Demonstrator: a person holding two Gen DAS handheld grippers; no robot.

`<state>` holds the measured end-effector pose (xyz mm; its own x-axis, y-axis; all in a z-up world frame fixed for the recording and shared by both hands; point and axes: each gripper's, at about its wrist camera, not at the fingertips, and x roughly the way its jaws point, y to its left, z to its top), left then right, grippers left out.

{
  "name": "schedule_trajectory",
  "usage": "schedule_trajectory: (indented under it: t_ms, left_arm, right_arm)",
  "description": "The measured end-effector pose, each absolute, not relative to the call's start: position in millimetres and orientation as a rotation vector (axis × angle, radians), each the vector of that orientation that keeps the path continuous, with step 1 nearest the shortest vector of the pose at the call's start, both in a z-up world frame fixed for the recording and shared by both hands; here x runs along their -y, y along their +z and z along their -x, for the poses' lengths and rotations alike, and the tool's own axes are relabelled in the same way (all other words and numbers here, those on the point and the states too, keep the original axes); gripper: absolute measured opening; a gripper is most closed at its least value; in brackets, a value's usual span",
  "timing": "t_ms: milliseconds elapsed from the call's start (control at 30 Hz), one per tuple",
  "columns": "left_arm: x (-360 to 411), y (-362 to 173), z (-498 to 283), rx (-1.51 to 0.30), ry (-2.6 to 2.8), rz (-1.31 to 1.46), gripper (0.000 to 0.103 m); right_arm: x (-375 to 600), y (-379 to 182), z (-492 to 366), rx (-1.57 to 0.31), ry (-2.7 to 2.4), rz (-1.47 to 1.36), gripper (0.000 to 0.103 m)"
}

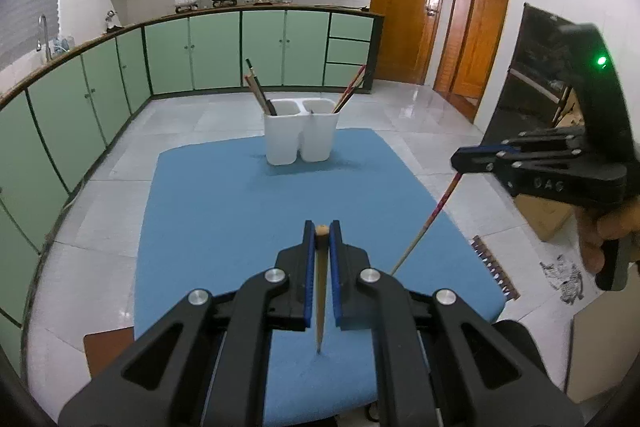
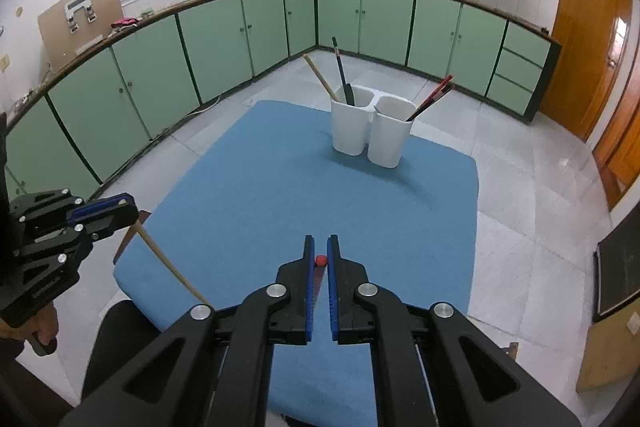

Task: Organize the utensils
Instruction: 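Lift both chopsticks and carry them to the white holder, then lower the chopsticks into the holder and open both tools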

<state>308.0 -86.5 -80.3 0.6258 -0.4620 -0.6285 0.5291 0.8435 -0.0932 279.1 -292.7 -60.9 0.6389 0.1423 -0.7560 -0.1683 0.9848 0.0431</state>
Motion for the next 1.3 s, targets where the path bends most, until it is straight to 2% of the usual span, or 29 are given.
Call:
schedule_trajectory:
  t_ms: [467,800,967,1100,1300]
  left_arm:
    - [101,-26,-348,-0.651,-0.587,-0.107,0.006]
    - [129,40,-426,-0.619,-0.575,-0.08,0.006]
    - [147,66,-467,-0.589,-0.551,-0.064,0.006]
    - [163,80,-509,-0.578,-0.521,-0.047,0.006]
    - [190,76,-572,-0.593,-0.464,-0.051,0.006]
  right_arm:
    - [296,-24,-301,-0.842,0.165,0.05,0.006]
    - [308,72,-360,-0.756,0.093,0.05,0.006]
    - [321,101,-405,-0.725,0.046,0.026,0.006]
    - [329,108,-440,-0.703,0.009,0.007,0.006]
    - [349,85,-495,-0.696,-0.031,-0.048,0.006]
